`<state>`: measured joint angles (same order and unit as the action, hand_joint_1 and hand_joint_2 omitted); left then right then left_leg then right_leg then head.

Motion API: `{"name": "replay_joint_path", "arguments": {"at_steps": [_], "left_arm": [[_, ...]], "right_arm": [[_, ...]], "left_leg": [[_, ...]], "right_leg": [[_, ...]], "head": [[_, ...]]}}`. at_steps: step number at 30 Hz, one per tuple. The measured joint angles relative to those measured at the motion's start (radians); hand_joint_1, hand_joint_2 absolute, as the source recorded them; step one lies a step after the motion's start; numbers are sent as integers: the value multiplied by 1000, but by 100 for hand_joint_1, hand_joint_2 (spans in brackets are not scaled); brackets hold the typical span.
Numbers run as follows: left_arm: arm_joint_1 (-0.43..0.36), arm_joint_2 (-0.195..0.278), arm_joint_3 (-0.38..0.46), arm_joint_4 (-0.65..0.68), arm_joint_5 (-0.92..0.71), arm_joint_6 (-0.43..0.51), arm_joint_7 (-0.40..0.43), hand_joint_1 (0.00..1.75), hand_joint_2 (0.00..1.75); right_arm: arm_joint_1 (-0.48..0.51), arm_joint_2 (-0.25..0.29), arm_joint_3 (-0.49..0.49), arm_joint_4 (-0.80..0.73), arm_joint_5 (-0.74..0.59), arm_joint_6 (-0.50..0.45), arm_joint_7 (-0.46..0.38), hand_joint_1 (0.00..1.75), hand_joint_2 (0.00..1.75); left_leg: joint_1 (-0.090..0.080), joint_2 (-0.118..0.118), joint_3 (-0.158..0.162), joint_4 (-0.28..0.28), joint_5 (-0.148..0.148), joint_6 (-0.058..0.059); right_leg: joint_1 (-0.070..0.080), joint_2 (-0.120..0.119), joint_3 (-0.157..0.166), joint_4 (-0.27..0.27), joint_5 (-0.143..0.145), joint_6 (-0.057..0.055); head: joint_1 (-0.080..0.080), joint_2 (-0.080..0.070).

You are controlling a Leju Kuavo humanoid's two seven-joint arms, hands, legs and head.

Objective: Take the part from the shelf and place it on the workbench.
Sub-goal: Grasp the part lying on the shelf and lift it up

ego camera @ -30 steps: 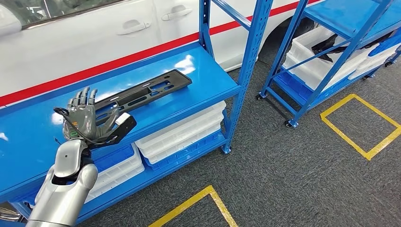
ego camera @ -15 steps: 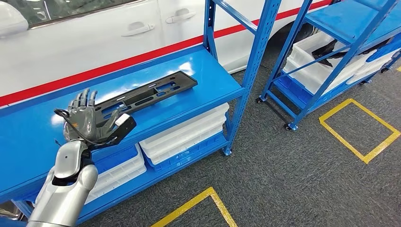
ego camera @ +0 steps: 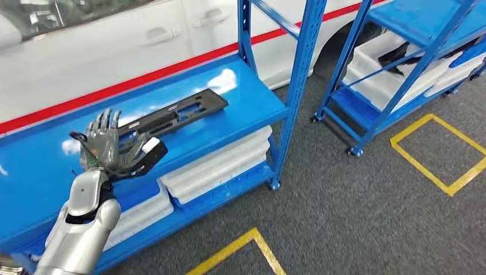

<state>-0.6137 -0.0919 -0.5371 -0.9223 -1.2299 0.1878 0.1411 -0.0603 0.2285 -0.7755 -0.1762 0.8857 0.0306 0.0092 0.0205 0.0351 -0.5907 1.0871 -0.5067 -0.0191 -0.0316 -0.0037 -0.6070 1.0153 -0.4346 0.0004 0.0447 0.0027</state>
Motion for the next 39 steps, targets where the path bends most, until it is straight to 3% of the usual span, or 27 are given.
{"name": "replay_joint_path", "arguments": {"at_steps": [2, 3, 4, 5, 6, 8, 9, 11, 14, 16, 18, 19, 20, 22, 23, 25, 26, 30, 35, 39], "left_arm": [[2, 1, 0, 2, 2, -1, 0, 0, 0], [4, 2, 0, 4, 4, -1, 0, 0, 0], [6, 3, 0, 7, 4, -2, 0, 0, 0], [8, 4, 0, 8, 5, -2, 0, 0, 0], [9, 4, 0, 10, 5, -2, -1, 0, 0], [7, 4, 0, 11, 5, -3, -1, 0, 0], [6, 5, 0, 12, 5, -3, -1, 0, 0], [4, 5, 0, 14, 5, -5, -2, 0, 0], [0, 4, 0, 16, 5, -4, -5, 0, 0], [-5, 3, 0, 17, 5, -2, -8, 0, 0], [-6, 3, 0, 21, 3, -1, -14, 0, 0], [-4, 3, 0, 23, 2, -1, -18, 0, 44], [-3, 2, 0, 26, 1, -1, -22, 0, 87], [-2, 1, 0, 29, -1, -4, -28, 0, 175], [-2, 0, 0, 31, -1, -7, -30, 0, 175], [-4, -3, -1, 34, -1, -13, -33, 0, 175], [-4, -4, -1, 36, -1, -16, -34, 0, 175], [-7, -7, -4, 46, 2, -28, -38, 0, 175], [-9, -8, -8, 68, 10, -39, -50, 0, 175], [-9, -8, -9, 85, 16, -40, -56, 0, 175]], "right_arm": [[0, 0, 0, 0, 0, 1, 0, 0, 0], [-1, 0, 0, 0, 1, 1, 0, 0, 0], [-1, 0, 0, 0, 1, 1, 0, 0, 0], [0, 0, 0, 0, 1, 1, 0, 0, 0], [0, 0, 0, 0, 1, 1, 0, 0, 0], [1, 1, 0, 1, 2, 2, 0, 0, 0], [0, 2, 0, 1, 3, 2, 0, 0, 0], [-2, 3, 0, 2, 5, 3, 0, 0, 0], [-1, 3, 0, 2, 9, 3, 1, 0, 0], [-2, 3, 0, 2, 13, 2, 2, 0, 0], [-2, 2, 0, 2, 15, 2, 2, 0, 0], [-2, 2, 0, 2, 16, 2, 2, 0, 0], [-2, 2, 0, 2, 17, 3, 2, 0, 0], [-1, 1, 0, 2, 20, 3, 2, 0, 0], [0, 0, 0, 2, 21, 3, 2, 0, 0], [-2, 0, 0, 2, 26, 4, 2, 0, 0], [-3, 0, 1, 2, 28, 4, 2, 0, 0], [-2, 0, 1, 2, 33, 3, 2, 0, 0], [-3, 0, 1, 2, 35, 2, 2, 0, 0], [-3, 0, 1, 2, 36, 2, 2, 0, 0]], "left_leg": [[0, -19, -72, 138, -56, 1], [0, -23, -108, 196, -71, 2], [0, -25, -130, 224, -66, 4], [-1, -26, -134, 214, -42, 8], [-2, -26, -120, 165, -1, 14], [-7, -32, -69, 33, 74, 31], [-11, -35, -49, -14, 90, 37], [-18, -38, -33, -49, 85, 43], [-14, -38, -9, -71, 81, 55], [-11, -36, 4, -77, 78, 61], [-12, -33, 10, -76, 71, 65], [-13, -32, 13, -75, 67, 65], [-13, -32, 18, -73, 62, 64], [-13, -32, 32, -72, 50, 61], [-13, -32, 38, -71, 44, 58], [-16, -30, 42, -72, 36, 49], [-18, -29, 42, -72, 32, 48], [-23, -25, 51, -74, 27, 66], [-22, -24, 60, -86, 24, 57], [-19, -24, 62, -88, 23, 39]], "right_leg": [[6, 5, 7, 0, -7, -11], [9, 9, 10, 1, -11, -14], [13, 14, 15, 2, -15, -16], [15, 19, 21, 4, -21, -16], [18, 23, 29, 5, -27, -15], [22, 30, 41, 8, -41, -11], [22, 33, 43, 9, -45, -6], [20, 36, 44, 10, -45, 8], [16, 28, 39, 38, -50, 23], [15, 18, -7, 120, -91, 30], [14, 16, -83, 231, -134, 39], [14, 15, -109, 261, -137, 42], [14, 14, -119, 257, -119, 43], [13, 10, -86, 148, -35, 39], [15, 6, -63, 86, -3, 35], [23, 1, -37, 9, 22, 20], [25, 1, -35, 3, 19, 17], [24, 6, -27, -3, 26, 12], [26, 8, -24, -3, 19, 2], [28, 8, -23, -1, 17, -1]], "head": [[0, 0], [0, 0], [0, 0], [0, 0], [0, 0], [0, 0], [0, 0], [0, 0], [0, 0], [0, 0], [0, 0], [0, 0], [1, 0], [1, 0], [0, 0], [1, 0], [1, 0], [1, 0], [1, 0], [1, 0]]}}
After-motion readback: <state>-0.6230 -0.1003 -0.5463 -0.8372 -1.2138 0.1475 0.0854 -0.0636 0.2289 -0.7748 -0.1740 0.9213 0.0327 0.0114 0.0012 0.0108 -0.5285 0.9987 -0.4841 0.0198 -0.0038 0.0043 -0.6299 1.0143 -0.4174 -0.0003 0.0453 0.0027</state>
